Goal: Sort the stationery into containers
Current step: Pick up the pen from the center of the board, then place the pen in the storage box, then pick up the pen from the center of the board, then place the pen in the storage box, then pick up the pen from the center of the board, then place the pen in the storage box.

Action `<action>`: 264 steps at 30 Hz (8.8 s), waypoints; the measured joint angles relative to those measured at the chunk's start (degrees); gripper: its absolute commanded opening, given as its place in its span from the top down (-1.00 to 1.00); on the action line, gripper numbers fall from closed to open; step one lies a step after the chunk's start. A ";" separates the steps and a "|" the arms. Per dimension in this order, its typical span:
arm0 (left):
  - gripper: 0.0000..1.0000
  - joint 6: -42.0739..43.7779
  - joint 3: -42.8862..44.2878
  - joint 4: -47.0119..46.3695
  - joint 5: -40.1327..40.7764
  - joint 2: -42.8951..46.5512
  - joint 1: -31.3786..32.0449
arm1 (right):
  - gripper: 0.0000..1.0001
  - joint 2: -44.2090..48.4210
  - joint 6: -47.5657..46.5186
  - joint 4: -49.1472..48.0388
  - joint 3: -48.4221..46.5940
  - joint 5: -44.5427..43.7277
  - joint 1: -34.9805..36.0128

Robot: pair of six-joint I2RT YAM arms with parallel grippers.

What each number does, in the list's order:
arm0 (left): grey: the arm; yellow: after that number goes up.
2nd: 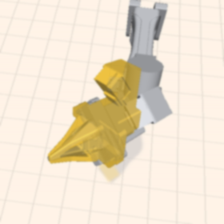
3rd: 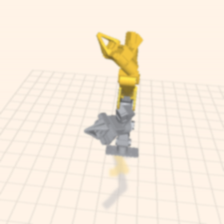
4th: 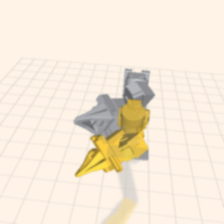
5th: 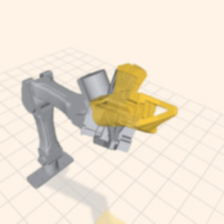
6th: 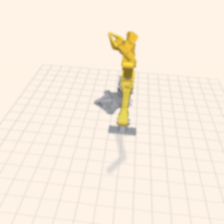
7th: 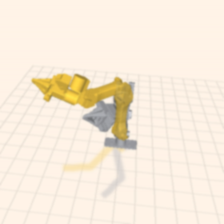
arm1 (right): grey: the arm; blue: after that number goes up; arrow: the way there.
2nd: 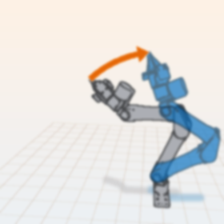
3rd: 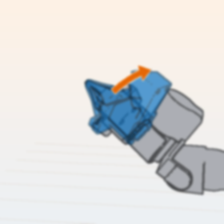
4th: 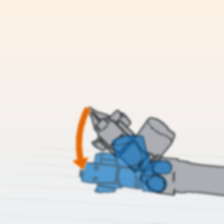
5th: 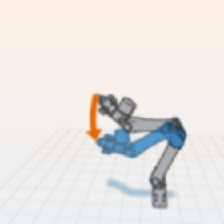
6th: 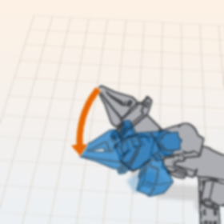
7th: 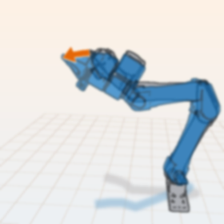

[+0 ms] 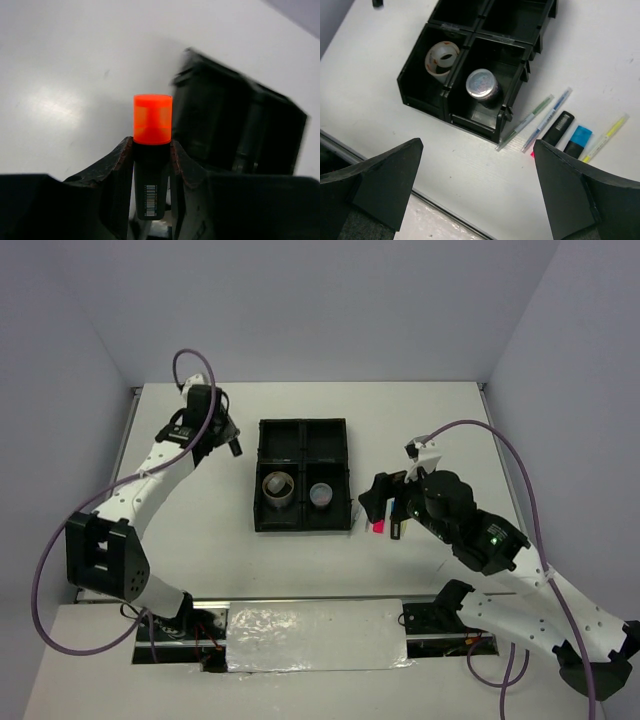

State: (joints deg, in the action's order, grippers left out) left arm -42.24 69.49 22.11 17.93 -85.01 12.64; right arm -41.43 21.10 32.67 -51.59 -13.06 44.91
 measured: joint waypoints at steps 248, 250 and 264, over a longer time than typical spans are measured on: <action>-0.99 15.08 -15.13 15.23 -4.26 32.26 -0.85 | 0.36 -63.12 6.78 -13.49 -38.40 11.43 -9.40; -0.99 15.08 -15.13 15.23 -4.26 32.26 -0.94 | 0.34 -68.57 6.45 -12.87 -45.11 12.90 -9.27; -0.99 15.10 -15.13 15.21 -4.66 31.61 -1.31 | -0.48 -91.82 6.54 -2.78 -73.83 15.43 -8.55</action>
State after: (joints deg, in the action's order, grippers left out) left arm -27.14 54.37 37.32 13.28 -53.41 11.33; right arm -133.25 27.64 29.89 -125.43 2.37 36.36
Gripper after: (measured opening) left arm 0.994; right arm 0.698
